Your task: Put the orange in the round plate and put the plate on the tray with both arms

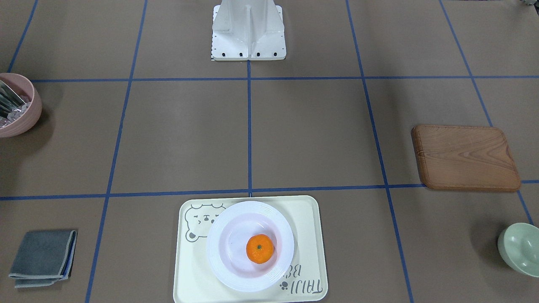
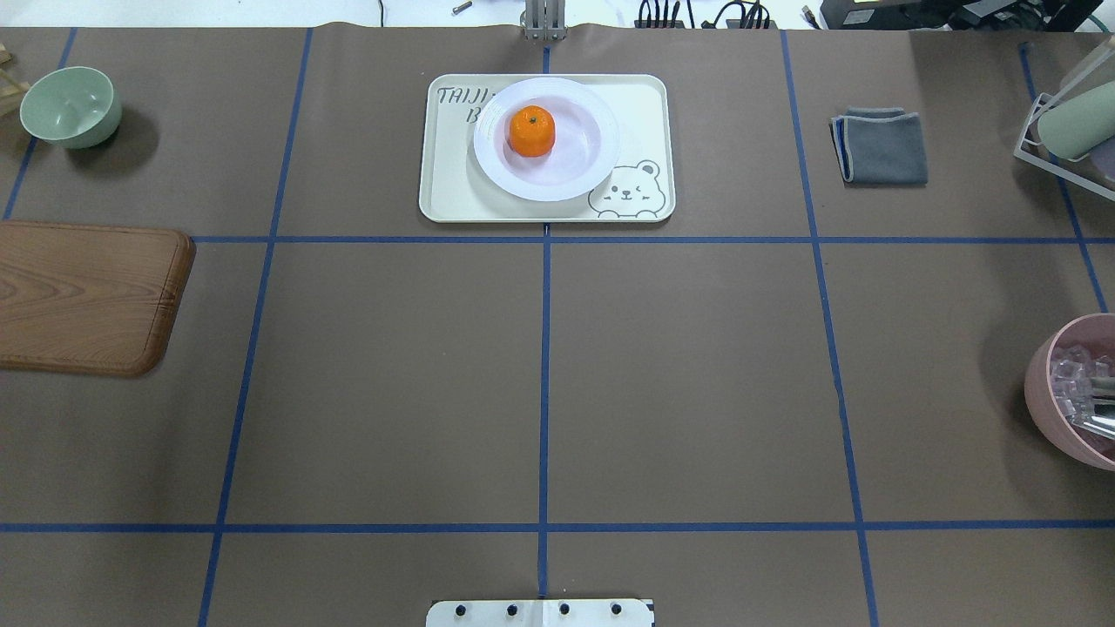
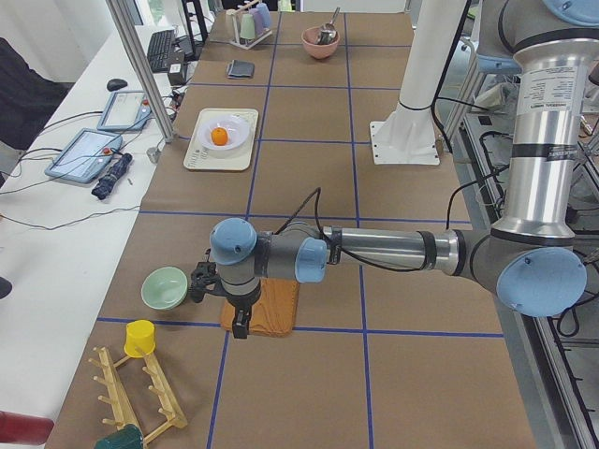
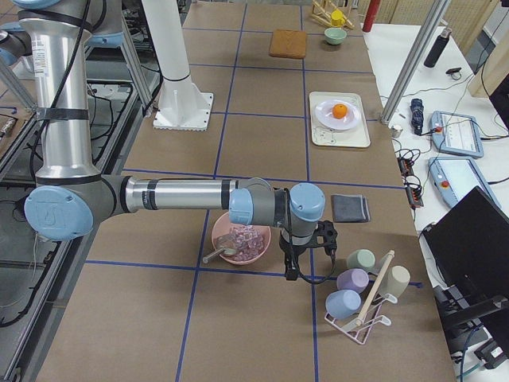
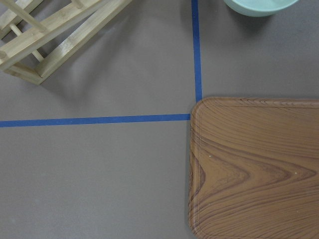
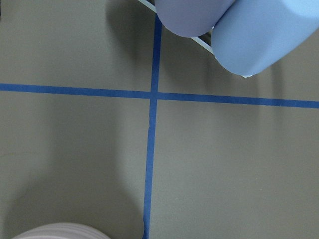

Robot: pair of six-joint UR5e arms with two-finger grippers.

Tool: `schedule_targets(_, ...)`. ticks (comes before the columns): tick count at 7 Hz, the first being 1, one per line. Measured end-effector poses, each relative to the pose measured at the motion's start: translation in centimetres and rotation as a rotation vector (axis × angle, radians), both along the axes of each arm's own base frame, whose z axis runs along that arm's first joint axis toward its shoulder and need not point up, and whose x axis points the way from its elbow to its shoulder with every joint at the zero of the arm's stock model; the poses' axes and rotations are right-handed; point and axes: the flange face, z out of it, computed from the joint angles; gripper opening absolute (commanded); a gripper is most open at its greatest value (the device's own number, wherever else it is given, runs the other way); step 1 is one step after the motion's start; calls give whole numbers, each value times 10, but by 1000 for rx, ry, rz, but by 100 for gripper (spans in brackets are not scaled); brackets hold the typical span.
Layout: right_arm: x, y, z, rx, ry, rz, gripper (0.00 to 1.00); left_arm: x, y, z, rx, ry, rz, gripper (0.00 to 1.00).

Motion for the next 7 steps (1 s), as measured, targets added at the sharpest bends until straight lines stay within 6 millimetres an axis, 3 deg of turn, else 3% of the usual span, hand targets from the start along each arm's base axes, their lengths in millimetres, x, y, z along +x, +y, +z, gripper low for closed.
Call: schedule_targets(7,2,3,0,-4,11,2,100,0,1,3,-5,-1,-2,98)
